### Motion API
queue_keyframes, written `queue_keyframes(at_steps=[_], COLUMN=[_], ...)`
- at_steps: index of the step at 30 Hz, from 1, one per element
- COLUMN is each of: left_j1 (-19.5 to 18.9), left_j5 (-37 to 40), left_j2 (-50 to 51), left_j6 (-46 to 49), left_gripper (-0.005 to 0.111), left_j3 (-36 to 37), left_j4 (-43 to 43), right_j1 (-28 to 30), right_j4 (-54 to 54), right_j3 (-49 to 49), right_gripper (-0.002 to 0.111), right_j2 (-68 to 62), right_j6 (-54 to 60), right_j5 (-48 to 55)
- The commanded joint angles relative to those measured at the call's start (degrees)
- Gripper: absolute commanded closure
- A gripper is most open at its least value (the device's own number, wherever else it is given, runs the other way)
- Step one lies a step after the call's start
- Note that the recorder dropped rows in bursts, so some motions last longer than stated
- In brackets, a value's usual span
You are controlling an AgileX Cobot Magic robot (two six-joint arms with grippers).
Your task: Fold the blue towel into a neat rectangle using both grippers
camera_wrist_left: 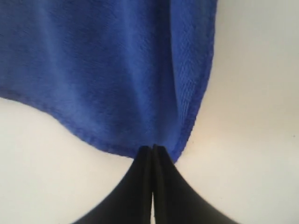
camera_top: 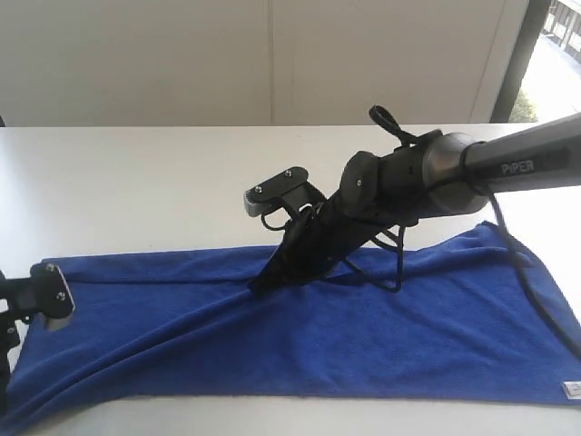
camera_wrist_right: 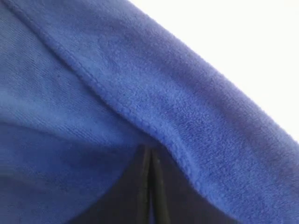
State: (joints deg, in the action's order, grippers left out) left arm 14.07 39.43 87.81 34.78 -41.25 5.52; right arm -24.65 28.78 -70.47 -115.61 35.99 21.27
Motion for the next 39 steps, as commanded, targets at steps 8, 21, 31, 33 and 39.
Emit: queue_keyframes(at_steps=[8, 21, 31, 33, 39], left_j1=[-0.1, -0.1, -0.1, -0.1, -0.1], left_j5=[-4.0, -19.0, -20.1, -20.2, -20.7], left_j2=[-4.3, 3.9, 4.1, 4.1, 4.1], left_j6=[-0.3, -0.3, -0.3, -0.3, -0.3], left_gripper=[0.107, 0.107, 0.107, 0.107, 0.107], left_j3=[-3.5, -3.5, -3.5, -3.5, -3.5], left_j4=[-2.4, -8.4, -9.0, -9.2, -9.7], right_j1=[1.2, 2.9, 2.9, 2.9, 2.9], right_j4=[-21.0, -43.2, -41.1, -41.1, -41.2], right_j3=[0.3, 21.6, 30.7, 31.9, 32.0], right_gripper=[0.108, 0.108, 0.108, 0.108, 0.108], right_j2=[12.1, 20.1, 20.1, 20.1, 20.1], right_j6=[-8.7, -41.3, -41.3, -41.3, -41.4], right_j5=[14.3, 17.4, 13.1, 13.5, 24.8])
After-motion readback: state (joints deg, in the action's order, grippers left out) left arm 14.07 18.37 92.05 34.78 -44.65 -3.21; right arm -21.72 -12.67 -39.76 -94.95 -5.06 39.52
